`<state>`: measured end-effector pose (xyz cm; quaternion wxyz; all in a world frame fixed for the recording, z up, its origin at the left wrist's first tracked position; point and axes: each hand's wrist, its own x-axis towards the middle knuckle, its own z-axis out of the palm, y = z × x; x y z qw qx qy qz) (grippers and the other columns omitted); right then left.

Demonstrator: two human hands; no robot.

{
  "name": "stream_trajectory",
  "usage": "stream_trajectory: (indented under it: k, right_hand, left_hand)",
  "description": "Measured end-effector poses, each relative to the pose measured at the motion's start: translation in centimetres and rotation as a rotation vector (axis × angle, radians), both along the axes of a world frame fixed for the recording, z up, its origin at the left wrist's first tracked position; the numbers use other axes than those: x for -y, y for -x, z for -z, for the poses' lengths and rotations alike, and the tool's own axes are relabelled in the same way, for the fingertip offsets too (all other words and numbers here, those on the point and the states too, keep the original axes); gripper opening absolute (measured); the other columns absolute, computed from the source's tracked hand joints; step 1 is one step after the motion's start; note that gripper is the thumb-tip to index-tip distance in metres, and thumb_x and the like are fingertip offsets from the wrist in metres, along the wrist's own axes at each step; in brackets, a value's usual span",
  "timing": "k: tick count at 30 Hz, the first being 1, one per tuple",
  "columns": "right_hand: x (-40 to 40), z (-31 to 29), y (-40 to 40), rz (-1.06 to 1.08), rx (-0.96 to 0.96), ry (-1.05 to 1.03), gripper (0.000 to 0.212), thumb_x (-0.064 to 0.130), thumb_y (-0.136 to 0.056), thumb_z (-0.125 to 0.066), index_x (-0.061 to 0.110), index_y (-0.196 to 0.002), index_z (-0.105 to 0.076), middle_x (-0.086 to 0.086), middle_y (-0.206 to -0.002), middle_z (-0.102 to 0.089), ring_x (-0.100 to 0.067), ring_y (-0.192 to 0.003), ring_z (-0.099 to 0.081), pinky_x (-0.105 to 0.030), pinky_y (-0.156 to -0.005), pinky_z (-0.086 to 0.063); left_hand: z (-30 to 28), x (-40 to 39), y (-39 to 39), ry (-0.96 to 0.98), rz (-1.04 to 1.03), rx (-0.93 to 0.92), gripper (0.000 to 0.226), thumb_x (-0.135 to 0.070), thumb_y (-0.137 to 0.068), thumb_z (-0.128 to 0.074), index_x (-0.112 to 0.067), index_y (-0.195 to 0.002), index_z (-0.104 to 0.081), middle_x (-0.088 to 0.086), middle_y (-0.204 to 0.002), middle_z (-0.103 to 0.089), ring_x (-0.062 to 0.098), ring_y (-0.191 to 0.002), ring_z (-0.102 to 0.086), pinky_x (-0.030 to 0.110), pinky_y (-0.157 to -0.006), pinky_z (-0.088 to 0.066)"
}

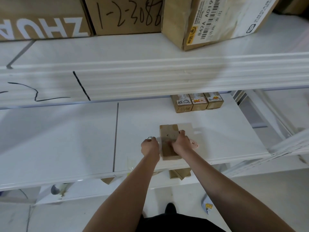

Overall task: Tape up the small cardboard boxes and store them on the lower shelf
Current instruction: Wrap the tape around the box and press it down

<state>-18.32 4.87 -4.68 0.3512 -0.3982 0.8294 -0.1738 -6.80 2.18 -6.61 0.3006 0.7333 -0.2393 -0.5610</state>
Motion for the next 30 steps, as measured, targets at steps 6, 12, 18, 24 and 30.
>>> stream_trajectory:
  k: [6,12,18,24,30]
  right_hand:
    - [0.1,0.4,-0.2,0.015,-0.028,0.006,0.068,0.036,-0.091,-0.071,0.012,-0.14,-0.031,-0.017,-0.127,-0.057,-0.037,-0.116,-0.057,-0.043,-0.077,-0.05]
    - [0.2,0.4,-0.1,-0.003,-0.055,-0.004,0.068,0.036,-0.091,-0.071,0.008,-0.139,-0.033,-0.02,-0.13,-0.056,-0.039,-0.12,-0.056,-0.041,-0.078,-0.046]
    - [0.1,-0.1,0.1,-0.022,-0.034,-0.01,0.078,0.039,-0.092,-0.071,0.006,-0.148,-0.028,-0.022,-0.142,-0.051,-0.041,-0.13,-0.05,-0.048,-0.095,-0.05]
    - [0.0,-0.7,-0.2,-0.03,-0.039,-0.029,0.077,0.038,-0.094,-0.069,0.006,-0.149,-0.026,-0.021,-0.145,-0.05,-0.04,-0.132,-0.05,-0.05,-0.098,-0.051]
    - [0.2,-1.6,-0.3,-0.059,-0.069,-0.076,0.074,0.04,-0.094,-0.068,0.006,-0.147,-0.029,-0.019,-0.146,-0.049,-0.039,-0.132,-0.05,-0.048,-0.1,-0.05]
  left_hand:
    - [-0.3,-1.3,1.1,0.173,0.231,0.166,0.037,-0.025,-0.103,-0.044,0.001,-0.084,-0.063,0.02,-0.091,-0.067,0.039,-0.094,-0.066,0.039,-0.076,-0.053]
    - [-0.1,-1.2,-0.2,0.046,0.367,0.132,0.039,-0.028,-0.103,-0.039,0.003,-0.107,-0.063,0.016,-0.097,-0.063,0.03,-0.075,-0.063,0.033,-0.068,-0.051]
    - [-0.1,-1.8,-1.7,-0.042,0.397,0.001,0.03,-0.022,-0.102,-0.045,-0.002,-0.099,-0.069,0.011,-0.074,-0.063,0.023,-0.064,-0.059,0.038,-0.079,-0.06]
    - [-1.8,-2.0,-2.6,0.018,0.757,0.168,0.027,-0.011,-0.102,-0.047,0.004,-0.111,-0.067,0.012,-0.091,-0.065,0.015,-0.065,-0.056,0.031,-0.073,-0.051]
    - [-1.5,-2.2,-4.3,0.156,0.774,0.244,0.026,0.002,-0.087,-0.065,-0.006,-0.108,-0.076,0.007,-0.091,-0.074,0.015,-0.074,-0.061,0.02,-0.068,-0.055]
